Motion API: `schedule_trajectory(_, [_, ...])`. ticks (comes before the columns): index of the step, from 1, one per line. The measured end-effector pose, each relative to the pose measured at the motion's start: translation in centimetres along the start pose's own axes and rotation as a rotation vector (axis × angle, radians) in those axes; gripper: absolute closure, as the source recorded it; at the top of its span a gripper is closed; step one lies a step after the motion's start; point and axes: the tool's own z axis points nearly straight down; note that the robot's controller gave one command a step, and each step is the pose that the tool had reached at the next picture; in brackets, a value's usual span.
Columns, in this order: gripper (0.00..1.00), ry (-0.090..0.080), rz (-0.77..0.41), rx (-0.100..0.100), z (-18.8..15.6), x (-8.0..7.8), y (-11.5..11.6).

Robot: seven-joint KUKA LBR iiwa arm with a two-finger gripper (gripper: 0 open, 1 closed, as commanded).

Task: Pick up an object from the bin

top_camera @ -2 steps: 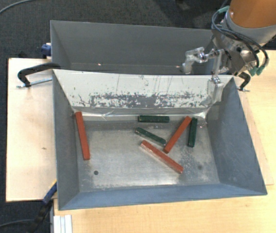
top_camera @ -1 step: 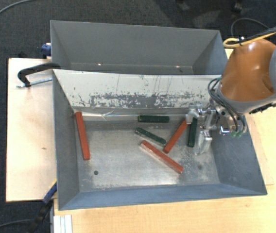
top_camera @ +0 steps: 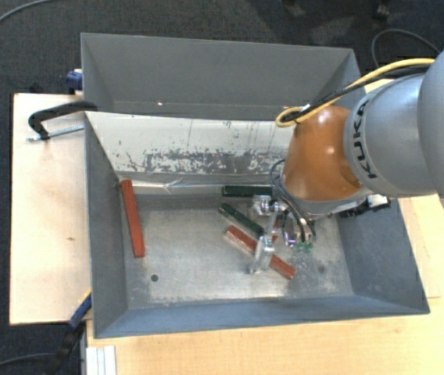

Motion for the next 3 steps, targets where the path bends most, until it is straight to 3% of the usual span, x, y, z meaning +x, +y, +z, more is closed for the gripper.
schedule_trajectory(1, [1.00,-0.006,0.004,0.003,-0.4,-0.2,-0.4])
schedule_trajectory(2, [1.00,-0.021,-0.050,-0.001,-12.1,-1.1,5.7])
schedule_trajectory(3, [1.00,-0.023,-0.060,0.001,-23.5,-0.9,5.4])
